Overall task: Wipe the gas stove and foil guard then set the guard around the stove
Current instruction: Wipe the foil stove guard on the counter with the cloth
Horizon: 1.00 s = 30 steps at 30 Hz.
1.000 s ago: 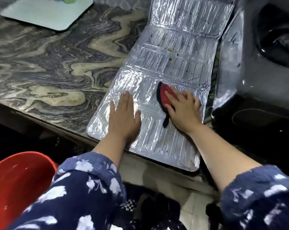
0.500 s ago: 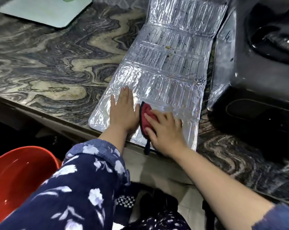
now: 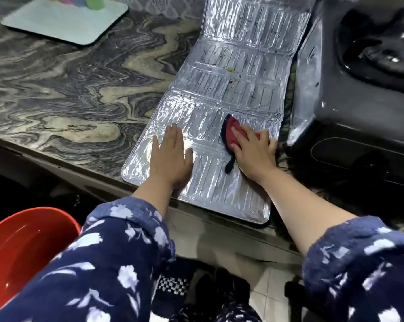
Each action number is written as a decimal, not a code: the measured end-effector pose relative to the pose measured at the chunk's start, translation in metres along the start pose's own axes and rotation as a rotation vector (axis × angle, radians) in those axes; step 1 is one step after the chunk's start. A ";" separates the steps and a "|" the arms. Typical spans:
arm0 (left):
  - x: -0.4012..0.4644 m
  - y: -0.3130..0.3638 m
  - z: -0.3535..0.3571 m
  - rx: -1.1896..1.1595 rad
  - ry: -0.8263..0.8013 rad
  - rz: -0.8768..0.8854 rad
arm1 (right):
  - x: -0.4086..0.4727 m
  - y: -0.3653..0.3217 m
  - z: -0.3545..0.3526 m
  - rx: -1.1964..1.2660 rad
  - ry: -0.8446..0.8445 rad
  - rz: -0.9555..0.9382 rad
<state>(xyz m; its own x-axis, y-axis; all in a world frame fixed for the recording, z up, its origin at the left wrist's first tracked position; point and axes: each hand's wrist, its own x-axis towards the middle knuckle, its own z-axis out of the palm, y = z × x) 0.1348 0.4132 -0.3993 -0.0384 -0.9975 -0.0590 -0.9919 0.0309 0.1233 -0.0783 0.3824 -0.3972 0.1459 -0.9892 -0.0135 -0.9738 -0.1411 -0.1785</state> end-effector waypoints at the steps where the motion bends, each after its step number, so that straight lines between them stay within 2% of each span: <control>1: -0.002 -0.003 0.000 0.001 0.000 0.003 | -0.003 -0.003 0.001 -0.002 -0.002 -0.014; 7: -0.022 -0.026 0.000 -0.010 0.003 0.026 | -0.042 -0.028 0.005 0.031 -0.081 -0.224; 11: -0.025 -0.028 0.002 -0.020 0.019 0.031 | -0.040 -0.042 0.005 -0.024 -0.052 -0.349; 17: -0.026 -0.029 0.005 -0.030 0.061 0.025 | 0.016 -0.056 0.004 0.002 -0.015 -0.343; 22: -0.025 -0.032 0.009 -0.003 0.074 0.011 | 0.079 -0.042 0.001 -0.002 0.015 -0.275; 27: -0.025 -0.030 0.007 -0.012 0.052 -0.003 | 0.085 -0.050 0.000 0.049 0.068 -0.201; 30: -0.023 -0.031 0.004 -0.034 -0.011 -0.006 | 0.066 -0.067 -0.001 0.075 0.025 -0.339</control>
<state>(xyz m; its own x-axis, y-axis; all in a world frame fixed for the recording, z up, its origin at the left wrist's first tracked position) 0.1660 0.4351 -0.4059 -0.0337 -0.9969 -0.0707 -0.9874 0.0223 0.1568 -0.0040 0.3262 -0.3851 0.4537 -0.8873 0.0831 -0.8550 -0.4597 -0.2403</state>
